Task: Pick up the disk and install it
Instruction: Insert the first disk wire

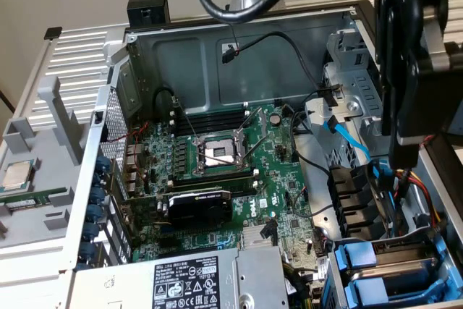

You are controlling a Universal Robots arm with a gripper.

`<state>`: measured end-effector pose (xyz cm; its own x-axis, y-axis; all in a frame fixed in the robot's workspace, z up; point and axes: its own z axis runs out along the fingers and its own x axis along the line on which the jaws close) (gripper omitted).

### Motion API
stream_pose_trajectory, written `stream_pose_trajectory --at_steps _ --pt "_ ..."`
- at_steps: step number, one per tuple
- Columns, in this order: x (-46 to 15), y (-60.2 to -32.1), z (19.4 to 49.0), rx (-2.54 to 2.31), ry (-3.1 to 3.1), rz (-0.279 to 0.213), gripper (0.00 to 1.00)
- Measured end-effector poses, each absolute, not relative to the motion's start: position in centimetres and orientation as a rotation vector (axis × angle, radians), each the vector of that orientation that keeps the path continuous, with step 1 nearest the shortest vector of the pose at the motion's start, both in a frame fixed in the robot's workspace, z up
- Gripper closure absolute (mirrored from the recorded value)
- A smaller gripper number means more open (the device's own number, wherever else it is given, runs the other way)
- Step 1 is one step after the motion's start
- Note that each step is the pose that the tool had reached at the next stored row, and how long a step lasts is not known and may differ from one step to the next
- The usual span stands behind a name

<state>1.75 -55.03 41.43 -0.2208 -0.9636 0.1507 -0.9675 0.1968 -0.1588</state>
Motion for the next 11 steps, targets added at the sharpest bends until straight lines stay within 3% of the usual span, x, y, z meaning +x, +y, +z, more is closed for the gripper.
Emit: stream_pose_trajectory --at_steps 11 --pt "1.75 -55.25 42.07 1.990 -2.359 0.307 0.57"
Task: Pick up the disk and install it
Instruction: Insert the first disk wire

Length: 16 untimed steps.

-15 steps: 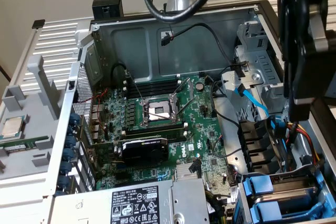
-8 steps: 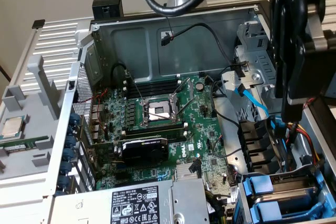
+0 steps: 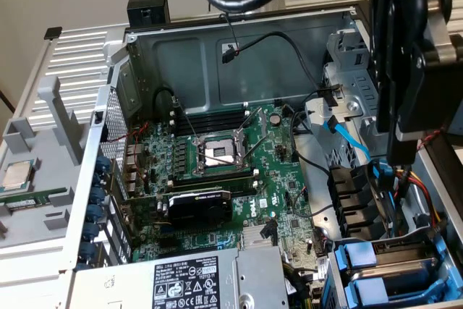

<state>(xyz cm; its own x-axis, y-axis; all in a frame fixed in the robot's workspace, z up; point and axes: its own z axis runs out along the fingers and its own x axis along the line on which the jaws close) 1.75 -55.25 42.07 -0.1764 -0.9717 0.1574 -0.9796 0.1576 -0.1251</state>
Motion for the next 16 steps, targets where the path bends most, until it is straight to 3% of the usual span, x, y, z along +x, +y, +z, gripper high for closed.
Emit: stream_pose_trajectory --at_steps 16 --pt "2.3 -58.3 43.7 1.985 -2.348 0.248 0.57"
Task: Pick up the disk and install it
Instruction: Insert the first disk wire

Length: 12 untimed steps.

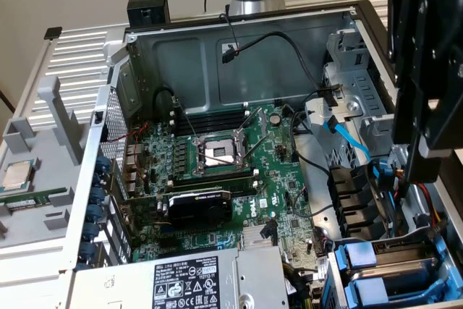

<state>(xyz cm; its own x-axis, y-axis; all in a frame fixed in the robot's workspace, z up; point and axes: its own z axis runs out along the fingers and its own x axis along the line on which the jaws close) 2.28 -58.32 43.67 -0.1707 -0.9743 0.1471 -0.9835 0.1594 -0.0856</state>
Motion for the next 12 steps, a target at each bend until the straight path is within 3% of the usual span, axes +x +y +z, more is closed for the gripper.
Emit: stream_pose_trajectory --at_steps 12 --pt "3.4 -59.3 43.7 2.013 -2.316 0.230 0.57"
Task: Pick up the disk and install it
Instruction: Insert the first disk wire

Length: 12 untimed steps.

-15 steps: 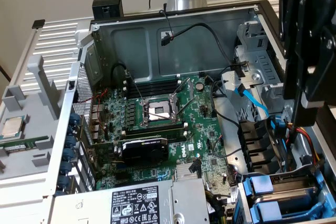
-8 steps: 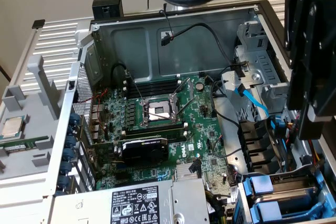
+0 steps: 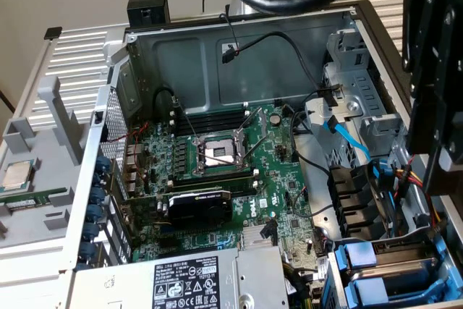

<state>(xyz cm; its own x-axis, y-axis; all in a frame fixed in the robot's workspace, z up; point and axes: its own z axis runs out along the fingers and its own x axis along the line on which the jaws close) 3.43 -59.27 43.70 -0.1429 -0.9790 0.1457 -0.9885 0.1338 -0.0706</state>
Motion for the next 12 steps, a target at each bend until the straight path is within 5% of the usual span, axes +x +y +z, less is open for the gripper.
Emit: stream_pose_trajectory --at_steps 12 --pt "4.0 -60.5 43.7 2.041 -2.301 0.216 0.57"
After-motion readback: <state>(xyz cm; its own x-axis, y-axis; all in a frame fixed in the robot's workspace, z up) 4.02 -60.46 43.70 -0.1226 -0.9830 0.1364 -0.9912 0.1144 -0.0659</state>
